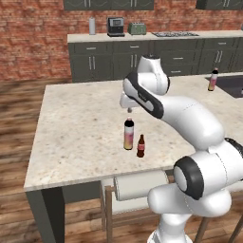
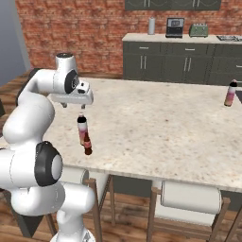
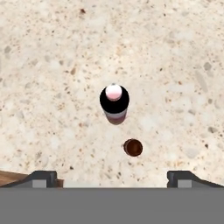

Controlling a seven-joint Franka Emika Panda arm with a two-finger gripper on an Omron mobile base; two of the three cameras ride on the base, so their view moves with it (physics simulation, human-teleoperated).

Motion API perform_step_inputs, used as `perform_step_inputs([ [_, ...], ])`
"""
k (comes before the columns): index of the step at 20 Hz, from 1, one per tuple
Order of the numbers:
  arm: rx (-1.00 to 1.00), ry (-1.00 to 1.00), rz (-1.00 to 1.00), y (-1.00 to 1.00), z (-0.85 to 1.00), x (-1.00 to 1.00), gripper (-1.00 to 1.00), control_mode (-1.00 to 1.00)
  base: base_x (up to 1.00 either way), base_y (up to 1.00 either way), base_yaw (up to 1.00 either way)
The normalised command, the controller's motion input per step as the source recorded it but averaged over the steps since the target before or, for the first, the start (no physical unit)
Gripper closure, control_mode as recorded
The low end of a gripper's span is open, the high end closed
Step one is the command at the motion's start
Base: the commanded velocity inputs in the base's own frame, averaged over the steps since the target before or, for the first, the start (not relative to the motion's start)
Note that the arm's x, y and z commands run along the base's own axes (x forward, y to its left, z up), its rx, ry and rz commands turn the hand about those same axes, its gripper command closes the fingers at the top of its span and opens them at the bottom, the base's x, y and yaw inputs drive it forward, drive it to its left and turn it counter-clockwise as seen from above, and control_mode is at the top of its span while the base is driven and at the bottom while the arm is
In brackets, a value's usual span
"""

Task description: Place the large bottle from the dining counter next to the other large bottle outside the sink, and place the small bottle from the dining counter next to the other small bottle inside the sink.

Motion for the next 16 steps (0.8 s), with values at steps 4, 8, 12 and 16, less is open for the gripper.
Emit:
perform_step_inputs([
  [4, -0.01, 0.0, 0.0, 0.0, -0.23, 0.19, -1.0, -1.0, 0.0, 0.0, 0.0],
  [8, 0.0, 0.0, 0.0, 0.0, -0.29, 0.21, -1.0, -1.0, 0.0, 0.0, 0.0],
  [12, 0.01, 0.0, 0.0, 0.01, -0.3, 0.17, -1.0, -1.0, 0.0, 0.0, 0.0],
  [16, 0.01, 0.0, 0.0, 0.08, -0.25, 0.16, -1.0, -1.0, 0.0, 0.0, 0.0],
])
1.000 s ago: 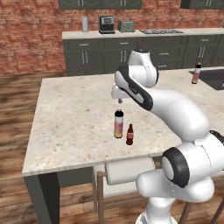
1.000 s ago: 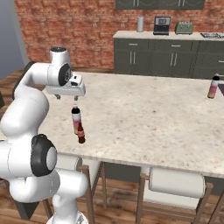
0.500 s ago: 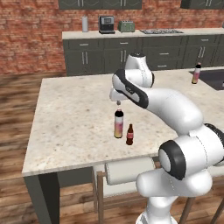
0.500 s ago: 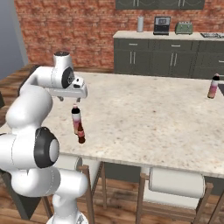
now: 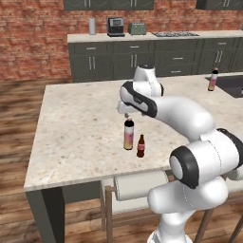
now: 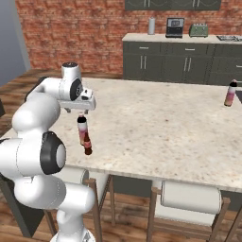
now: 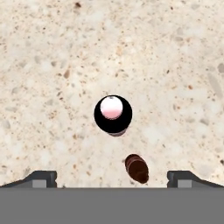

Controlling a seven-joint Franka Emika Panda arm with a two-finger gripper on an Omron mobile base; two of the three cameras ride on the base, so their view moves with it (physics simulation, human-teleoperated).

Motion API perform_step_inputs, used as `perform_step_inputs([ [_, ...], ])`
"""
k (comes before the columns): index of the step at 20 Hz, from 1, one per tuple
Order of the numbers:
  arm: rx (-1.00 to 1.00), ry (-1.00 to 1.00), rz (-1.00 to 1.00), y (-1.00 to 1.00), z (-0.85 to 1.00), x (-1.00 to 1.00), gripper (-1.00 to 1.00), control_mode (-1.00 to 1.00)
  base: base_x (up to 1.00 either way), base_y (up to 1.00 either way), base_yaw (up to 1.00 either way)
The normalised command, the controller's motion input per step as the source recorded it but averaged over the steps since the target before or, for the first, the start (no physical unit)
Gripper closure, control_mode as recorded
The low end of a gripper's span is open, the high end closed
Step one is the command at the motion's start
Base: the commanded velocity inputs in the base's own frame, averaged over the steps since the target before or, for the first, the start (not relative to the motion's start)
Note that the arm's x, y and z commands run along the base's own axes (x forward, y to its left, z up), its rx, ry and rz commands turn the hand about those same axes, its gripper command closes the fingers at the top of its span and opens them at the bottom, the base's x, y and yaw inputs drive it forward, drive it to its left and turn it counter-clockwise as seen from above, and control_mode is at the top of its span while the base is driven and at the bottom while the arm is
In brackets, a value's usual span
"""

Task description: Place the large bottle from the dining counter next to the other large bottle outside the sink, and place the small bottle from the dining counter next to the other small bottle inside the sink.

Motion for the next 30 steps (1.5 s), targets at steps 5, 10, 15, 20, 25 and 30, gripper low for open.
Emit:
perform_step_inputs([
  [5, 0.0, 0.0, 0.0, 0.07, -0.19, 0.22, -1.0, -1.0, 0.0, 0.0, 0.0],
  [10, 0.0, 0.0, 0.0, 0.0, -0.09, 0.26, -1.0, -1.0, 0.0, 0.0, 0.0],
  [15, 0.0, 0.0, 0.0, 0.01, -0.09, 0.21, -1.0, -1.0, 0.0, 0.0, 0.0],
  [20, 0.0, 0.01, 0.0, 0.02, -0.14, 0.0, -1.0, -1.0, 0.0, 0.0, 0.0],
  [25, 0.0, 0.01, 0.0, 0.0, -0.14, 0.04, -1.0, -1.0, 0.0, 0.0, 0.0],
  [30, 0.0, 0.01, 0.0, 0.0, -0.13, 0.02, -1.0, -1.0, 0.0, 0.0, 0.0],
])
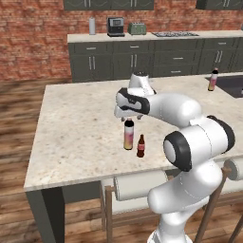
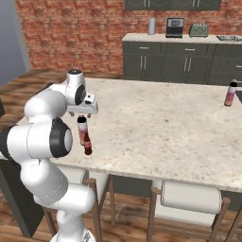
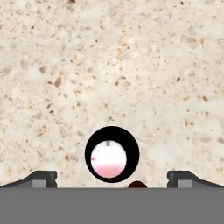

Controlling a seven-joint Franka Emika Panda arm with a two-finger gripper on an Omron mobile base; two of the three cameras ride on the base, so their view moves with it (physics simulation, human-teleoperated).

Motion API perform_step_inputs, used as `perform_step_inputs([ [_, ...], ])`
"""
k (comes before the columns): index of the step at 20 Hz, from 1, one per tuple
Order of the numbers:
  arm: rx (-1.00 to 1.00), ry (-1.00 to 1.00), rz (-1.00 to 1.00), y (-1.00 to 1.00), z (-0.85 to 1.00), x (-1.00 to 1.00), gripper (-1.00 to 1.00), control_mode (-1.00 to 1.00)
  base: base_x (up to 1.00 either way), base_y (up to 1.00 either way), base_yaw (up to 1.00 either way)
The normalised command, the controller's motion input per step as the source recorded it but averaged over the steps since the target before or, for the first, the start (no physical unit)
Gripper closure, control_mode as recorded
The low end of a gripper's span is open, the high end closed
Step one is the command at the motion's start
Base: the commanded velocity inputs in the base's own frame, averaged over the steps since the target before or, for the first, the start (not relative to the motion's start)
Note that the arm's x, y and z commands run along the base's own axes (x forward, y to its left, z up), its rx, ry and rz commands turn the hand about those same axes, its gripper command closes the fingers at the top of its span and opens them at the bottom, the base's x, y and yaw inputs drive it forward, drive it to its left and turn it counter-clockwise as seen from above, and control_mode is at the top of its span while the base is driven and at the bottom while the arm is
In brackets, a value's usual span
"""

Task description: Place the large bottle from the dining counter next to the other large bottle outside the sink, and place the small bottle from the dining counter next to the other small bottle inside the sink.

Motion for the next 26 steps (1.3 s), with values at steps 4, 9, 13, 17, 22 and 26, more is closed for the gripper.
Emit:
perform_step_inputs([
  [4, 0.01, 0.0, 0.0, 0.0, -0.07, -0.01, -1.0, -1.0, 0.0, 0.0, 0.0],
  [9, 0.02, -0.02, 0.0, 0.0, -0.06, -0.02, -1.0, -1.0, 0.0, 0.0, 0.0],
  [13, 0.02, -0.04, 0.0, 0.0, -0.11, -0.01, -1.0, -1.0, 0.0, 0.0, 0.0],
  [17, 0.02, -0.06, 0.01, 0.0, -0.31, -0.12, -1.0, -1.0, 0.0, 0.0, 0.0],
  [22, 0.01, -0.05, 0.02, 0.0, -0.32, 0.01, -1.0, -1.0, 0.0, 0.0, 0.0],
  [26, 0.0, -0.09, 0.03, 0.01, -0.22, 0.15, -1.0, -1.0, 0.0, 0.0, 0.0],
])
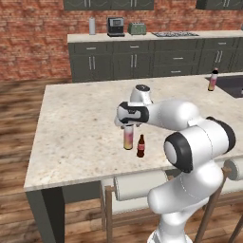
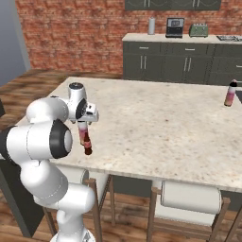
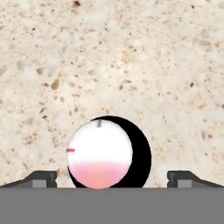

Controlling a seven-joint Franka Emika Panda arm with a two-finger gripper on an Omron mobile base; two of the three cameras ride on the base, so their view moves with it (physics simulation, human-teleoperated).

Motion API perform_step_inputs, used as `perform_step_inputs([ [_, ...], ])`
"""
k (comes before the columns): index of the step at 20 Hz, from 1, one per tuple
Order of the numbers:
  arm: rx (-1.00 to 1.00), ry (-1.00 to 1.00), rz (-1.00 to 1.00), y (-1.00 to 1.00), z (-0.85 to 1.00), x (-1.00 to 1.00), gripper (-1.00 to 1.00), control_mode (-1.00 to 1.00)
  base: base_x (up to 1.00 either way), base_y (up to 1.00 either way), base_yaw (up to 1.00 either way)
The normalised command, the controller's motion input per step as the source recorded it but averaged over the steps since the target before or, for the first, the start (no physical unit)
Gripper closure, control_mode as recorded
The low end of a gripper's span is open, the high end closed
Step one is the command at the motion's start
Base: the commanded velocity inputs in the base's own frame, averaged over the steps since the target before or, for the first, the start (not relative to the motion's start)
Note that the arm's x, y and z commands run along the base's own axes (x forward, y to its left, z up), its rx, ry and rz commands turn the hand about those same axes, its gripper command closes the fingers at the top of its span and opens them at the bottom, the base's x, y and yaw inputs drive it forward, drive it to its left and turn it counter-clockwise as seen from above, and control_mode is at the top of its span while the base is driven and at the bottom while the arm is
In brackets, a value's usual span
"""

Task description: Place the large bottle from the dining counter next to the other large bottle outside the sink, and place the small bottle from the dining counter next to the other small bottle inside the sink.

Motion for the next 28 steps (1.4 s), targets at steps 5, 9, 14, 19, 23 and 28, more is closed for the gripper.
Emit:
perform_step_inputs([
  [5, 0.0, -0.1, 0.03, 0.0, -0.08, 0.18, -1.0, -1.0, 0.0, 0.0, 0.0],
  [9, 0.0, -0.12, 0.04, 0.05, 0.0, 0.12, -1.0, -1.0, 0.0, 0.0, 0.0],
  [14, -0.01, -0.12, 0.03, 0.14, -0.05, 0.0, 1.0, -1.0, 0.0, 0.0, 0.0],
  [19, 0.0, -0.08, 0.02, 0.09, -0.11, -0.01, 1.0, -1.0, 0.0, 0.0, 0.0],
  [23, 0.0, -0.07, 0.01, 0.0, -0.07, -0.03, 1.0, -1.0, 0.0, 0.0, 0.0],
  [28, 0.02, -0.05, 0.01, 0.1, 0.23, -0.1, 1.0, -1.0, 0.0, 0.0, 0.0],
])
